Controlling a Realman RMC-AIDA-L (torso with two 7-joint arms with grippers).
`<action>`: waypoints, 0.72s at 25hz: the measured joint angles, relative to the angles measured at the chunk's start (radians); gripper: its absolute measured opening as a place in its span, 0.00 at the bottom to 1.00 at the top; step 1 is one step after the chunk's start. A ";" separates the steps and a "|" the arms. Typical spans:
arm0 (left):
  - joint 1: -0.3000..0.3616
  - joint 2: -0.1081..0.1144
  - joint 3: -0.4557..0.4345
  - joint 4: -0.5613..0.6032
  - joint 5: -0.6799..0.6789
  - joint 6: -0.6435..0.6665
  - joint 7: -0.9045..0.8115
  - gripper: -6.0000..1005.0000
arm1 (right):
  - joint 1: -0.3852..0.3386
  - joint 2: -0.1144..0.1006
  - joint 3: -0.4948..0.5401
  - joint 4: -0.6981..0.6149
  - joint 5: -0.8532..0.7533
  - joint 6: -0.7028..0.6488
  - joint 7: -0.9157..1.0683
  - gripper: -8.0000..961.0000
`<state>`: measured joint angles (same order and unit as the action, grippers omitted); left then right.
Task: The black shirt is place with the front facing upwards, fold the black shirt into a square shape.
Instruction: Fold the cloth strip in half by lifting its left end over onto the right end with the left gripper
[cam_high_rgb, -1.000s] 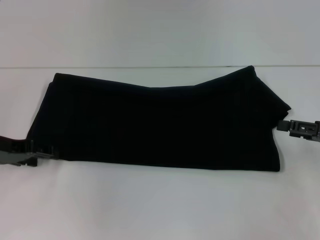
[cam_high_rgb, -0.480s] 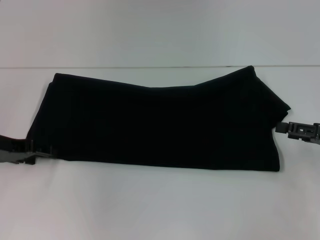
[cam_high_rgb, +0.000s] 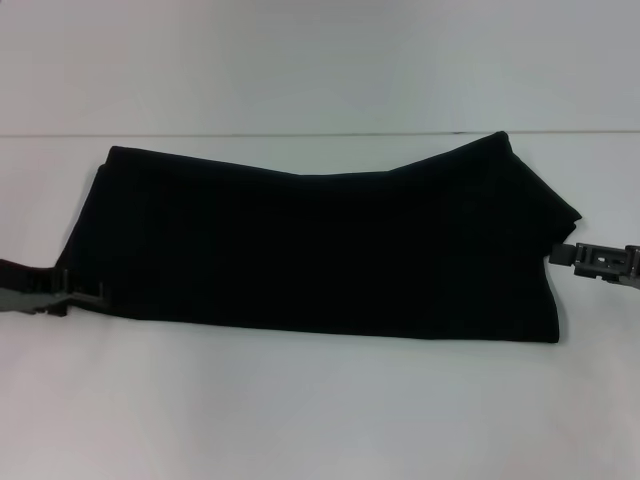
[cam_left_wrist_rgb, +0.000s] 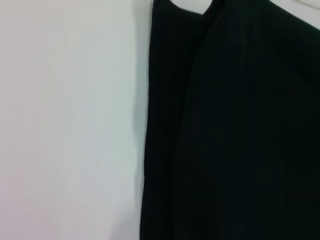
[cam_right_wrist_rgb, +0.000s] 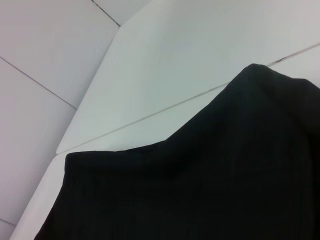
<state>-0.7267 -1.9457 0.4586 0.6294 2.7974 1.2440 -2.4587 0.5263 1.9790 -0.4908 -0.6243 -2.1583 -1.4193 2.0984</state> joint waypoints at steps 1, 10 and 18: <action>0.000 -0.003 0.000 -0.001 -0.003 -0.013 0.000 0.72 | 0.000 0.000 0.000 0.000 0.000 0.000 0.000 0.81; -0.006 -0.006 -0.003 -0.011 -0.054 -0.031 0.025 0.72 | 0.002 0.000 0.001 0.001 0.000 0.007 0.000 0.81; -0.014 0.001 0.001 -0.010 -0.056 -0.036 0.027 0.72 | 0.001 0.000 0.002 0.005 0.000 0.014 0.000 0.81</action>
<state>-0.7402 -1.9450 0.4595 0.6196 2.7409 1.2082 -2.4315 0.5276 1.9787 -0.4893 -0.6196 -2.1583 -1.4054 2.0985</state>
